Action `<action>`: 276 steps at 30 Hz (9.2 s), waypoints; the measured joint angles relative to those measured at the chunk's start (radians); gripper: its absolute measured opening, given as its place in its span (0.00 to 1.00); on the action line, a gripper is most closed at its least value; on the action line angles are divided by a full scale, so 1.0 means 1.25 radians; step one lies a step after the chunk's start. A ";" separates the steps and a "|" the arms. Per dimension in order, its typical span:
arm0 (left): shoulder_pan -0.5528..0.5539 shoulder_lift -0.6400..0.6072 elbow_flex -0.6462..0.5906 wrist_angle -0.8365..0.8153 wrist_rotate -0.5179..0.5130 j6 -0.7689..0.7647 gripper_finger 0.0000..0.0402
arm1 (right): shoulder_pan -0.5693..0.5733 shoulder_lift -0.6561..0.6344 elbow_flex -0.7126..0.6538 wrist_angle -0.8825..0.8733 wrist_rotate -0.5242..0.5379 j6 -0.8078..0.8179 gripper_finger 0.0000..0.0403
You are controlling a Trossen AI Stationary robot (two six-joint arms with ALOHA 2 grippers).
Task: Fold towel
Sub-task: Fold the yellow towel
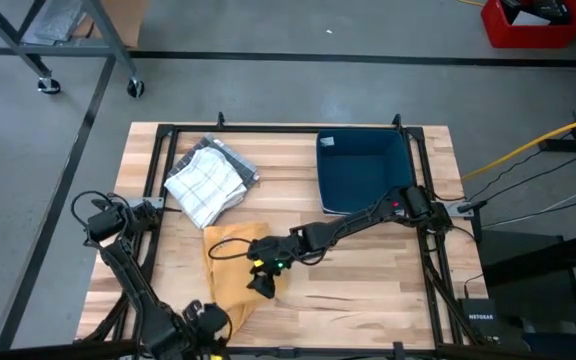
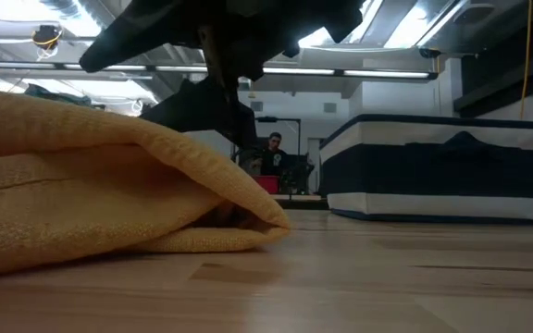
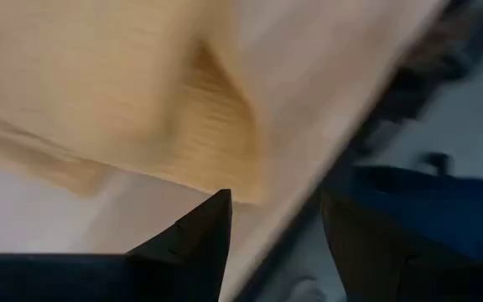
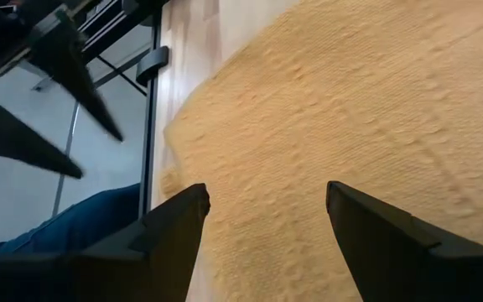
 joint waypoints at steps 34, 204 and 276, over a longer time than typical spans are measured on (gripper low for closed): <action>0.056 0.107 0.000 -0.055 0.018 -0.052 0.26 | 0.001 0.000 0.000 0.002 0.020 -0.022 0.64; 0.060 0.210 0.140 -0.371 0.113 -0.033 0.00 | 0.094 0.099 0.108 0.066 0.218 -0.355 0.02; 0.029 0.158 0.270 -0.565 0.010 -0.412 0.16 | 0.083 0.092 0.107 0.081 0.205 -0.309 0.55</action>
